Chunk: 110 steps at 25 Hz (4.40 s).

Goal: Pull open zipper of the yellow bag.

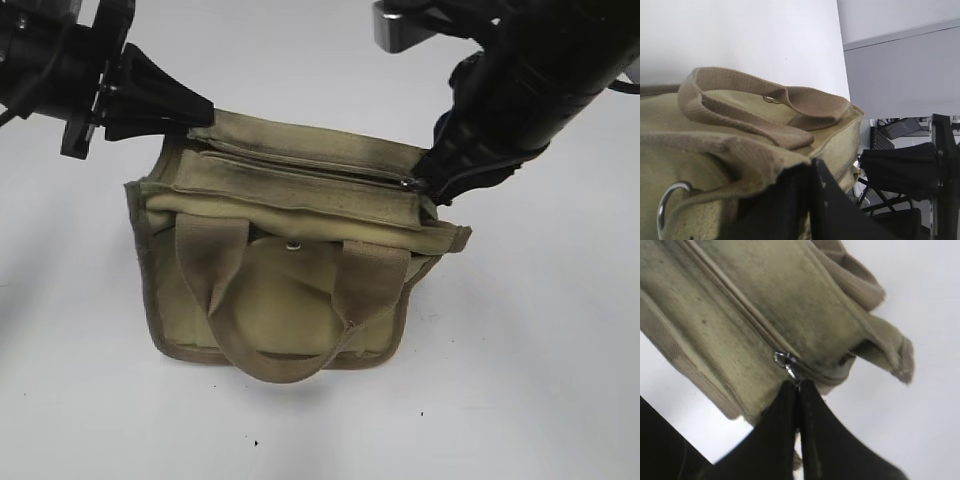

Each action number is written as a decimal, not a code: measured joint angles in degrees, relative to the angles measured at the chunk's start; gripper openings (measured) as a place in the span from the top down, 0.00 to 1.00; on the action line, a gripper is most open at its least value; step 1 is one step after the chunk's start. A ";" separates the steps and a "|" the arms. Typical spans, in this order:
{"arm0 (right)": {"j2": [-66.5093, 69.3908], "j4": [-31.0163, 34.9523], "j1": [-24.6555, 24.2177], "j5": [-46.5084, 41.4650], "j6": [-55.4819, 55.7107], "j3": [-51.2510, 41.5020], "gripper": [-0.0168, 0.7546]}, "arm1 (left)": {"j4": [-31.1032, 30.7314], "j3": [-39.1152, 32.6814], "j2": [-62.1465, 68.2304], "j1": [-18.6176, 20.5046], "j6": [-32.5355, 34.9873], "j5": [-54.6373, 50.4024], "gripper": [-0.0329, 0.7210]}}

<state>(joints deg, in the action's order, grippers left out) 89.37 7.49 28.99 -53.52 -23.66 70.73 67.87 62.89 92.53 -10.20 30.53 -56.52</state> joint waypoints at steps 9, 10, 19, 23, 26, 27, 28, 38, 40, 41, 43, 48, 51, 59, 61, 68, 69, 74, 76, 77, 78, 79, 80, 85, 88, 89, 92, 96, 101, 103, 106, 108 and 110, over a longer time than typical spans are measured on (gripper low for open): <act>-0.05 0.86 -4.33 -5.68 0.61 0.00 0.98 | 0.00 0.10 0.00 0.00 0.00 0.18 0.93; -0.05 1.59 -4.33 -5.80 0.83 0.00 0.97 | 0.00 0.10 0.00 0.00 0.00 0.18 0.93; -3.72 4.42 -4.33 -8.11 4.15 -0.05 0.31 | -2.08 0.40 -0.81 0.00 0.57 -0.11 0.43; -8.00 4.11 -4.33 -12.92 6.25 -0.19 0.19 | -7.99 0.40 -5.53 0.00 1.26 -0.15 0.27; -12.63 3.85 -4.33 -14.36 8.38 -2.84 0.18 | -14.22 0.40 -12.06 0.00 1.30 -0.53 0.25; -14.28 3.75 -4.33 -14.43 8.89 -4.63 0.18 | -17.02 0.40 -14.20 0.00 0.95 -0.46 0.25; -16.45 3.62 -4.33 -14.43 9.48 -6.78 0.18 | -19.79 0.40 -16.88 0.00 -0.13 -0.52 0.25; -41.96 -0.06 -4.33 -12.73 14.57 -29.28 0.20 | -50.53 -9.37 -49.63 0.00 -19.93 -3.10 0.30; -48.92 -2.17 -4.33 -12.80 15.07 -32.62 0.21 | -53.66 -13.21 -57.13 0.00 -21.53 -3.85 0.30; -51.15 -2.84 -4.33 -12.80 15.39 -33.80 0.21 | -55.28 -15.10 -60.16 0.00 -22.45 -4.21 0.30; -56.52 -3.89 -4.33 -12.80 16.03 -36.37 0.21 | -57.71 -18.43 -67.44 0.00 -23.98 -5.59 0.30; -68.71 -4.92 -4.33 -12.84 16.36 -40.09 0.21 | -62.81 -25.85 -81.76 0.00 -25.14 -8.67 0.30; -74.77 -5.03 -4.33 -12.92 16.38 -40.98 0.21 | -64.57 -29.02 -87.13 0.00 -25.16 -8.85 0.30; -79.51 -5.09 -4.33 -10.32 16.43 -42.37 0.21 | -65.48 -32.72 -89.26 0.00 -25.16 -4.69 0.31; -79.51 -5.09 -4.33 -9.66 16.43 -43.07 0.21 | -65.83 -32.78 -89.26 0.00 -25.16 -4.62 0.31; -79.51 -5.09 -4.33 -9.42 16.43 -43.17 0.21 | -66.57 -32.93 -89.26 0.00 -25.16 -4.58 0.34; -79.51 -5.09 -4.33 -9.42 16.43 -43.17 0.21 | -66.59 -32.93 -89.26 0.00 -25.16 -4.58 0.34; -79.51 -5.09 -4.33 -9.38 16.43 -43.17 0.21 | -66.71 -32.93 -89.26 0.00 -25.16 -4.58 0.36; -79.51 -5.09 -4.33 -9.38 16.43 -43.17 0.21 | -66.71 -32.93 -89.26 0.00 -25.16 -4.58 0.37; -79.51 -5.09 -4.33 -9.38 16.43 -43.17 0.21 | -66.73 -32.93 -89.26 0.00 -25.16 -4.58 0.38; -79.51 -5.09 -4.33 -9.38 16.38 -43.17 0.21 | -66.73 -32.93 -89.26 0.00 -25.16 -4.58 0.38; -79.51 -5.09 -4.33 -9.38 16.38 -43.17 0.21 | -66.73 -32.93 -89.26 0.00 -25.16 -4.58 0.38; -79.51 -5.09 -4.33 -9.38 16.38 -43.17 0.21 | -66.73 -32.93 -89.26 0.00 -25.16 -4.58 0.38; -79.51 -5.09 -6.06 -9.30 16.38 -43.17 0.21 | -66.77 -32.93 -89.26 0.00 -25.16 -4.58 0.40; -79.93 -5.09 -12.26 -9.23 16.38 -43.17 0.21 | -66.77 -32.93 -89.26 0.44 -25.16 -4.58 0.40; -80.56 -5.09 -14.87 -9.17 16.38 -43.17 0.21 | -66.77 -32.93 -89.26 1.11 -25.16 -4.58 0.40; -83.58 -5.15 -21.42 -9.17 16.38 -43.17 0.21 | -66.79 -32.93 -89.26 4.14 -25.20 -4.58 0.40; -88.58 -5.21 -25.93 -9.13 16.38 -43.17 0.21 | -66.79 -32.93 -89.26 8.34 -25.20 -4.56 0.40; -89.70 -5.21 -26.21 -9.13 16.38 -43.17 0.21 | -66.79 -32.93 -91.14 10.08 -25.20 -4.44 0.40; -89.70 -5.21 -26.21 -9.13 16.38 -43.17 0.21 | -66.84 -32.93 -92.61 10.20 -25.20 -4.40 0.40; -89.70 -5.27 -26.21 -9.13 16.38 -43.17 0.21 | -66.84 -32.99 -92.85 10.20 -25.20 -4.34 0.40; -89.70 -5.27 -26.21 -9.13 16.38 -43.17 0.21 | -66.84 -33.04 -92.85 10.20 -25.20 -4.34 0.40; -89.70 -5.27 -26.21 -9.13 16.38 -43.17 0.21 | -66.84 -33.06 -92.85 10.20 -25.20 -4.34 0.40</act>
<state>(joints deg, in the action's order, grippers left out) -0.33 2.23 2.78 -62.65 -7.28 27.55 1.03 29.83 -0.32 0.00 5.32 -60.87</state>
